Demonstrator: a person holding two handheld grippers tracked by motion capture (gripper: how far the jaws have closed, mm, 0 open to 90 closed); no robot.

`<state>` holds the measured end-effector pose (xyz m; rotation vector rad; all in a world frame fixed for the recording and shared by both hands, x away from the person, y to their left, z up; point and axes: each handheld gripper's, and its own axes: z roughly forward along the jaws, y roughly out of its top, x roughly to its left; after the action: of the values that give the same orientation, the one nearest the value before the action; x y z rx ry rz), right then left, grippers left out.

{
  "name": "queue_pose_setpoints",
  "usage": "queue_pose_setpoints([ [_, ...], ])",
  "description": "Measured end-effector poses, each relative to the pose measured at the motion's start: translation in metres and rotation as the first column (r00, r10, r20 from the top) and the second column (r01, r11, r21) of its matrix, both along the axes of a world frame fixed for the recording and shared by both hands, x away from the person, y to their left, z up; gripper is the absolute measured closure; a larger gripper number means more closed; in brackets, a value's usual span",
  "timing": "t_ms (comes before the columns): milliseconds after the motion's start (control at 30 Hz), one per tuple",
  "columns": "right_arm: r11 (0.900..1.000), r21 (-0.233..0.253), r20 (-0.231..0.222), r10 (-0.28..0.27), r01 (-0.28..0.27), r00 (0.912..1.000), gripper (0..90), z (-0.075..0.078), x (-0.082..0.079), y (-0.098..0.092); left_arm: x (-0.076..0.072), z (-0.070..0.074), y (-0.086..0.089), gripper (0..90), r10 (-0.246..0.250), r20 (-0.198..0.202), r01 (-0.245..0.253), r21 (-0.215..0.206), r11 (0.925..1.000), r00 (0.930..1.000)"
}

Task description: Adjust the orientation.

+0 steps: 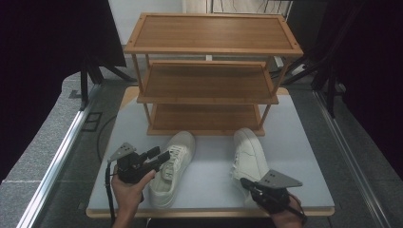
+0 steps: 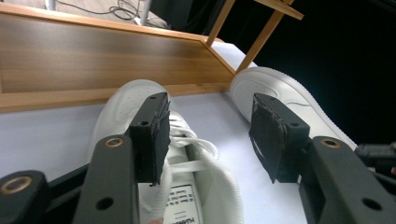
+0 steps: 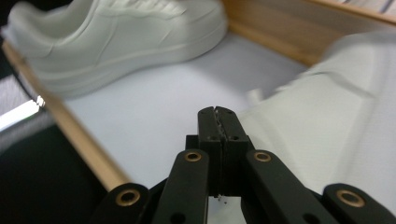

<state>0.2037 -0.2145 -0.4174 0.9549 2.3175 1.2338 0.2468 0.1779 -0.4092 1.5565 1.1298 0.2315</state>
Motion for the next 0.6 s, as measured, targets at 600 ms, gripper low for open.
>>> queue_pose_setpoints([
  [600,0.992,-0.123,-0.038,-0.014,0.009,0.9992,90.0,-0.024,-0.005,0.003,0.001,-0.007,-0.001,47.5,-0.009,-0.045,0.01,0.022,0.9997,0.999],
])
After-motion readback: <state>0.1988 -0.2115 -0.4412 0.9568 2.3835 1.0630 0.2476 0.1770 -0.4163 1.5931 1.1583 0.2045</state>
